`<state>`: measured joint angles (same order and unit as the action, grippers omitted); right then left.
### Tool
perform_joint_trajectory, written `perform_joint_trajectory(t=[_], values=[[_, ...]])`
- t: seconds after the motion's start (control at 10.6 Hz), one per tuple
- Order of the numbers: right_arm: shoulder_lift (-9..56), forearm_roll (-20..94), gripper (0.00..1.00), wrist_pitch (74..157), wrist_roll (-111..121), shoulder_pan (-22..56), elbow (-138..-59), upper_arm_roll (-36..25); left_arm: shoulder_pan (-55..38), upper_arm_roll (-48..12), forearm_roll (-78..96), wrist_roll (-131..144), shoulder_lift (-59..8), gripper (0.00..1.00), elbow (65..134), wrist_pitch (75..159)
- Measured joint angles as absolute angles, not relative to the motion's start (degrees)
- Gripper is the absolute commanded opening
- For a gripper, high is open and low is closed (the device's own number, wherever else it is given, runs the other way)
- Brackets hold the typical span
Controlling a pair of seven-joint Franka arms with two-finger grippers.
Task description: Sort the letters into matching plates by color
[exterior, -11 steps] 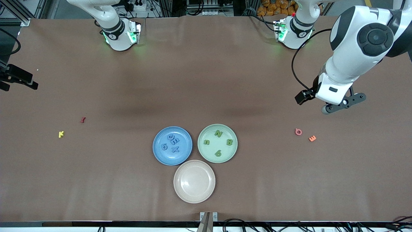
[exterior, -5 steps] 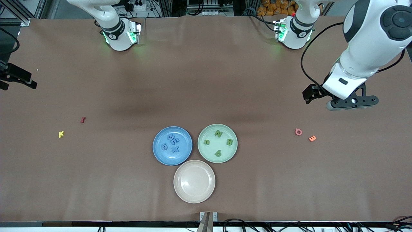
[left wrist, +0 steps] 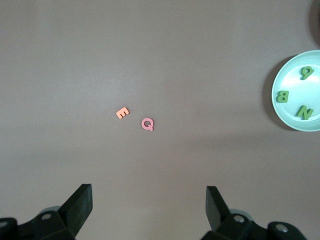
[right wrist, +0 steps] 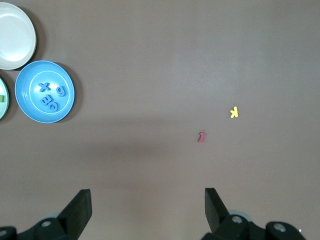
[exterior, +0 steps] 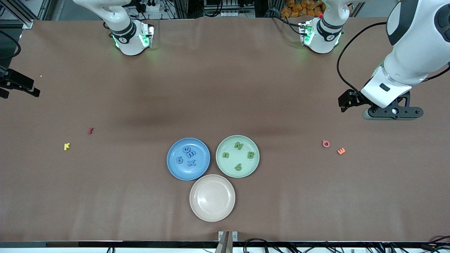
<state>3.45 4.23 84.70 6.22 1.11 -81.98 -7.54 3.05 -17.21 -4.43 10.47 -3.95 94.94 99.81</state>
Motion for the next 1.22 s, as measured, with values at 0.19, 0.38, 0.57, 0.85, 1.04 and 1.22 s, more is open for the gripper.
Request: perform_joint_trajectory(t=[0.19, 0.38, 0.57, 0.85, 1.04, 1.22], values=[[3.4, 4.2, 1.00, 84.7, 6.2, 1.1, -82.0, -7.5, 3.1, -16.6, -4.1, 8.4, -4.0, 1.00, 93.9, 97.7], [3.4, 4.2, 1.00, 84.7, 6.2, 1.1, -82.0, -7.6, 3.1, -15.9, -2.5, 8.0, -4.0, 1.00, 91.6, 95.2], [3.4, 4.2, 1.00, 84.7, 6.2, 1.1, -82.0, -7.6, 3.1, -15.6, -2.4, 7.9, -4.0, 1.00, 89.5, 94.0], [3.4, 4.2, 1.00, 84.7, 6.2, 1.1, -82.0, -7.6, 3.0, -15.6, -2.4, 7.9, -3.9, 1.00, 88.8, 93.7], [3.4, 4.2, 1.00, 84.7, 6.2, 1.1, -82.0, -7.6, 3.0, -15.6, -2.4, 7.9, -3.9, 1.00, 88.6, 93.6], [3.4, 4.2, 1.00, 84.7, 6.2, 1.0, -82.0, -7.6, 3.0, -15.6, -2.4, 7.9, -3.9, 1.00, 88.6, 93.6]])
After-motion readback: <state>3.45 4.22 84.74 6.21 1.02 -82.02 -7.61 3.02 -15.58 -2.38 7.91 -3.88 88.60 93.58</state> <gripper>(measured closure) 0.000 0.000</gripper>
